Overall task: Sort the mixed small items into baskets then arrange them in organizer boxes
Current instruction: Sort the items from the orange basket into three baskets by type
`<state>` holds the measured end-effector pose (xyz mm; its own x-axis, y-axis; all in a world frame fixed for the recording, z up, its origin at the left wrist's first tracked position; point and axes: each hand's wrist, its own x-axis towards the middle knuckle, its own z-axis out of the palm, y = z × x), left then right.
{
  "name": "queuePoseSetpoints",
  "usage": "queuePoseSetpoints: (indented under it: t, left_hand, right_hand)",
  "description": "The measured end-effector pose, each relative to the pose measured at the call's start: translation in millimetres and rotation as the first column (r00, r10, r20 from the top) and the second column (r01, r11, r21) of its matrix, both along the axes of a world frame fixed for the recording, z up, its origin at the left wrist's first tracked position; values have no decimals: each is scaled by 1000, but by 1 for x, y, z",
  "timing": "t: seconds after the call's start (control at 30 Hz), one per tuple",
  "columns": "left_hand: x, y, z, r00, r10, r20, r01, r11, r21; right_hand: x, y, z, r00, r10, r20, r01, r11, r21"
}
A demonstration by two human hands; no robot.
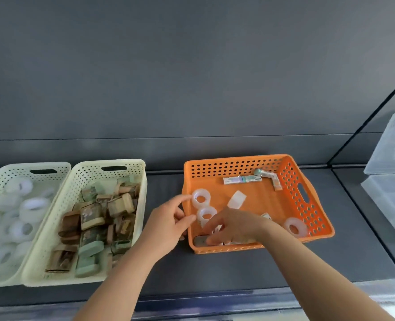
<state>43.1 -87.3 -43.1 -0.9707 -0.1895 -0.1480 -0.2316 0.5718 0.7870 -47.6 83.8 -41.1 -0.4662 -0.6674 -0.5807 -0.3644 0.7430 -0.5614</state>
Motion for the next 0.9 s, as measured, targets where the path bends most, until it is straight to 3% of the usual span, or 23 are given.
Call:
queuePoseSetpoints:
  t: [0.13,0.27,0.37,0.47,0.57,0.67,0.77,0.9]
  left_hand:
    - [5,6,-3,995,104,6,-104,988,112]
    - [5,11,-8,986,168,14,-169,977,129]
    - [6,12,-11,982,185,24,-187,977,100]
    - [5,14,-12,979,204,-4,-204,979,-27]
    - [-5,23,-9,969,236,-77,-245,958,-150]
    - [-21,38,1,962,223,-160,-258,933,-253]
    - [-40,60,9,990,66,-121,-97,957,-272]
    - [-66,95,8,986,-167,22,167,956,-240]
  right_hand:
    - [-9,0,-3,989,53,140,-42,996,-81]
    - [-19,4,-5,952,120,280,-80,986,-149]
    - [-25,13,-6,922,136,363,-68,979,-194]
    - [-28,22,-4,908,171,383,-109,978,-178]
    - [-35,39,-3,921,165,353,-109,979,-175]
    - [-56,70,6,959,5,284,48,983,-179]
    - [-75,100,16,988,-146,42,151,978,-146]
    - [-80,114,5,975,-134,-178,131,991,-28]
